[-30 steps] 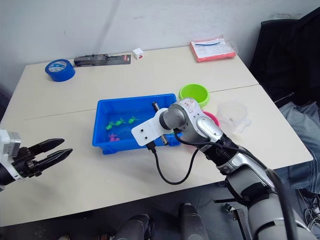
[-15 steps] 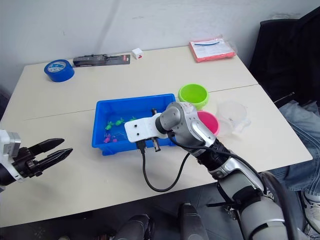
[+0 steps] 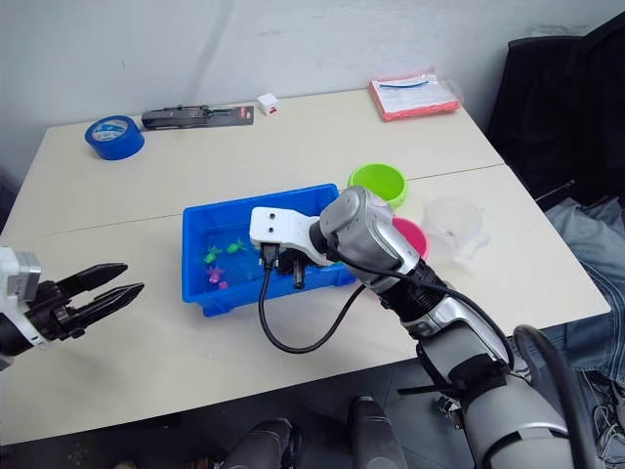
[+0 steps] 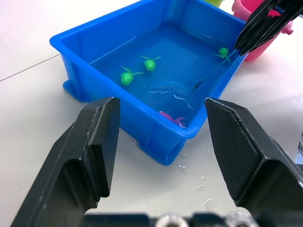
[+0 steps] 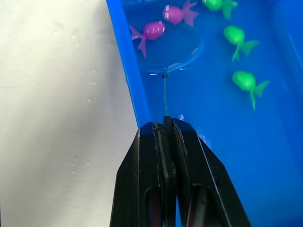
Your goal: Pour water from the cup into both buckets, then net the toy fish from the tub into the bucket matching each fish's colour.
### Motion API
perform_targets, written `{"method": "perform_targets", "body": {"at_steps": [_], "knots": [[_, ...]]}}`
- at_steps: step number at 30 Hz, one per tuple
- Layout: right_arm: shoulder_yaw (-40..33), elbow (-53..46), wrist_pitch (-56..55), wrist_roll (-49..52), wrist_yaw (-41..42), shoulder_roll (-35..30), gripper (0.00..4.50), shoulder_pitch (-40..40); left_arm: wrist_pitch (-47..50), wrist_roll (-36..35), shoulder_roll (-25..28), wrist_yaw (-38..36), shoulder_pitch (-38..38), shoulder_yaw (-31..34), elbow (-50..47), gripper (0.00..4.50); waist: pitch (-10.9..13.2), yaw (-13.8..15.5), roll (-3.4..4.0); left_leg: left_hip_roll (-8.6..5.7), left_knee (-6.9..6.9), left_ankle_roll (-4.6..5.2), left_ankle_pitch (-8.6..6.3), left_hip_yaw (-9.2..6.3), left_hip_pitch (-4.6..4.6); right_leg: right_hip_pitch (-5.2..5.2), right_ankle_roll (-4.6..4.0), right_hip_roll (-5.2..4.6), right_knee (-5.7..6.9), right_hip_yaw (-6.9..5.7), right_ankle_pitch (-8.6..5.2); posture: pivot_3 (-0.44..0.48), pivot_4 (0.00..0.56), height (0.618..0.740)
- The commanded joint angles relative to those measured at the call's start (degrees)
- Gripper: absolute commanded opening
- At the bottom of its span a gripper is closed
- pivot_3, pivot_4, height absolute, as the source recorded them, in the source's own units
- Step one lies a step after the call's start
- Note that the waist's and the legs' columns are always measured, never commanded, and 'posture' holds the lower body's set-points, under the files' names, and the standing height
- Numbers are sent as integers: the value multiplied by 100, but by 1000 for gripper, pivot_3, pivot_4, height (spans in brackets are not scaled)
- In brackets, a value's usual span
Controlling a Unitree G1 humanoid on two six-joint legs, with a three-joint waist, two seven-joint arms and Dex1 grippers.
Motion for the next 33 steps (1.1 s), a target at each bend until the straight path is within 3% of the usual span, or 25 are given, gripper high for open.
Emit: {"method": "perform_targets", "body": {"at_steps": [1, 33], "knots": [[-131, -82, -53, 275, -119, 4, 780, -140, -115, -22, -13, 1, -51, 30, -31, 3101, 0, 0, 0, 0, 0, 0, 0, 0, 0, 0, 0, 0, 0, 0, 0, 0, 150, 740], [-493, -106, 305, 1199, -749, -766, 780, -488, -203, -21, 21, -54, -453, -432, 2, 3101, 0, 26, 0, 0, 0, 0, 0, 0, -3, -1, 0, -2, -1, -1, 0, 0, 150, 740]]}}
